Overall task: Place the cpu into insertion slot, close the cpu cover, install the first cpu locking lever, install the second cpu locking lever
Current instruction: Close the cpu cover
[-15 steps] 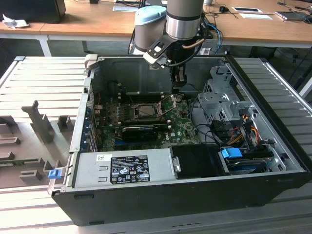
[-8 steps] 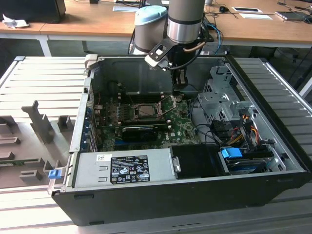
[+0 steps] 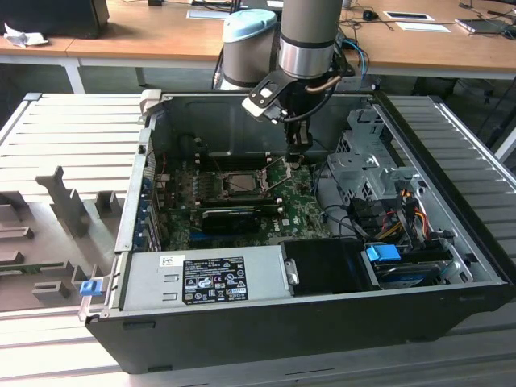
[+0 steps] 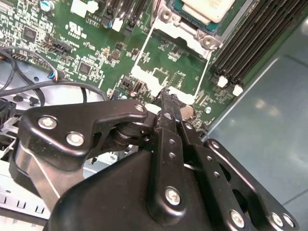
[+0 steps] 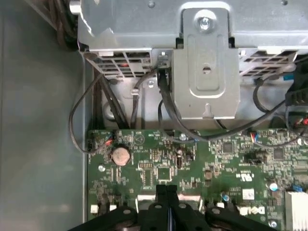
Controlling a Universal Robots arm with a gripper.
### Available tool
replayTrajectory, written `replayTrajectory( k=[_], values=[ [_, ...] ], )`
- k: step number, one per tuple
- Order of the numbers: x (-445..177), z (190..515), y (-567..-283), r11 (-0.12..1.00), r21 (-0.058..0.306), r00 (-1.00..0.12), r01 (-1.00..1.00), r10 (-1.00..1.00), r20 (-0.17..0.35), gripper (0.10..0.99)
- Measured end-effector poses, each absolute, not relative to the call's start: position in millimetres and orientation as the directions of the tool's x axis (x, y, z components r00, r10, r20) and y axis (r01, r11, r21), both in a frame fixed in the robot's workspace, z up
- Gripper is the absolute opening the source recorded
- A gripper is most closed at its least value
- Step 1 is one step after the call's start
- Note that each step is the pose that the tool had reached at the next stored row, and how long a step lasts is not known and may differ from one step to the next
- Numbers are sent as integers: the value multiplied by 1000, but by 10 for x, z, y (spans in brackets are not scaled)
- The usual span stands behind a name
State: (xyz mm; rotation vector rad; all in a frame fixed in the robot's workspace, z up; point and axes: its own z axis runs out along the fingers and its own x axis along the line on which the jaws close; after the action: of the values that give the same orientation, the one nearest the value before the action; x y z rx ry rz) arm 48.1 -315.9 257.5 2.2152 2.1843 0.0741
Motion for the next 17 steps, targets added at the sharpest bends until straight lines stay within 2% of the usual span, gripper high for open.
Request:
replayTrajectory(
  k=[9,17],
  values=[
    [628,2435,-3163,-15,39,14,999,1000,13,106],
    [444,2432,-3162,-14,38,14,999,1000,13,106]
  ],
)
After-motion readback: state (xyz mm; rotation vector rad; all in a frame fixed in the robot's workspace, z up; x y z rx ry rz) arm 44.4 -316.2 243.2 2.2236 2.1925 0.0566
